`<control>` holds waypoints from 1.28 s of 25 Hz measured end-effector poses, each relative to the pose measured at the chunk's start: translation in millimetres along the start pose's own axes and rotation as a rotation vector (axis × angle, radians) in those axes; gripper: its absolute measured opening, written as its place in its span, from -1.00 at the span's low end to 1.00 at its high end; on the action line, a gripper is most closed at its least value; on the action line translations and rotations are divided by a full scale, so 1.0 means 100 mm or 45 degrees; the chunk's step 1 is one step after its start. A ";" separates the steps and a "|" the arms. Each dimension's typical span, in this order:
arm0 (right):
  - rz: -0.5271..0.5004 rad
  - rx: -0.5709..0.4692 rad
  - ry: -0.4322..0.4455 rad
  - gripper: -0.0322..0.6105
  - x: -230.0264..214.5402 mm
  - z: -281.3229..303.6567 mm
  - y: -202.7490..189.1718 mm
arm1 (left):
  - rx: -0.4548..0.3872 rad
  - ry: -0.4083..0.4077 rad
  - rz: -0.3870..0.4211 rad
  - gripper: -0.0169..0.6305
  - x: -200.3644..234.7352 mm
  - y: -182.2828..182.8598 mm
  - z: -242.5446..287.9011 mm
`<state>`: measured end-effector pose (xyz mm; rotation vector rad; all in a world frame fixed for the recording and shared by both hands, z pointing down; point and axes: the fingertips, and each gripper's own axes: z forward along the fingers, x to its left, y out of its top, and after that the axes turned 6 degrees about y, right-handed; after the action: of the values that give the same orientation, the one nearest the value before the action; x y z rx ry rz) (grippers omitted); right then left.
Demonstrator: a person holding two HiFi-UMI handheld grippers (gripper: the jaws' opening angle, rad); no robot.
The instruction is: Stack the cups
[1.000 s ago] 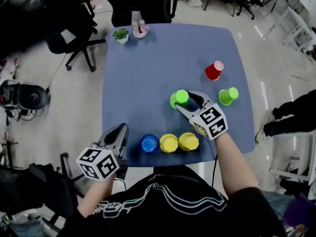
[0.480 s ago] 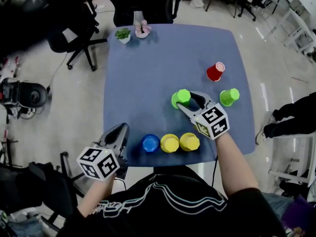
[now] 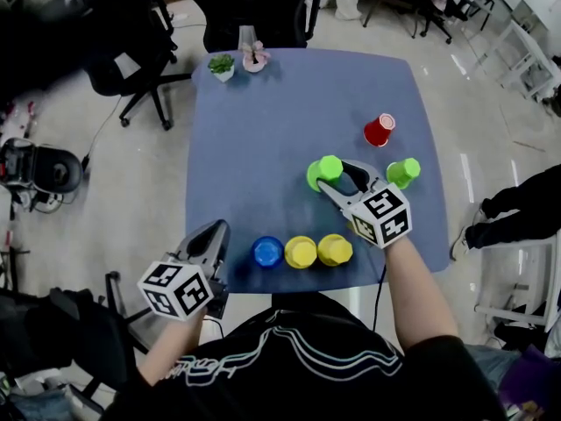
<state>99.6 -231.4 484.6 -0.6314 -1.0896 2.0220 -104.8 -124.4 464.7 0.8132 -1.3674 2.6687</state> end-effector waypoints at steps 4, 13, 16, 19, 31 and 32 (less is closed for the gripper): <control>-0.022 -0.026 -0.028 -0.12 0.05 -0.14 0.15 | -0.025 -0.018 0.008 -0.87 -0.06 0.04 -0.07; -0.034 -0.078 -0.080 -0.12 0.23 -0.46 0.37 | -0.039 -0.066 0.025 -0.87 -0.22 0.01 -0.23; -0.052 -0.088 -0.082 -0.12 0.35 -0.54 0.42 | -0.043 -0.079 0.028 -0.87 -0.28 -0.02 -0.30; -0.057 -0.105 -0.084 -0.12 0.48 -0.63 0.46 | -0.047 -0.092 0.030 -0.87 -0.34 -0.04 -0.39; -0.096 -0.151 -0.035 -0.12 1.13 -0.77 0.55 | -0.057 -0.122 0.056 -0.87 -0.37 -0.18 -0.69; -0.098 -0.154 -0.028 -0.12 1.18 -0.77 0.55 | -0.057 -0.121 0.057 -0.87 -0.38 -0.19 -0.71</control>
<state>62.1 -120.1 388.9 -0.6198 -1.2376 1.9123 -98.4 -50.7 427.8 0.9265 -1.4773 2.6542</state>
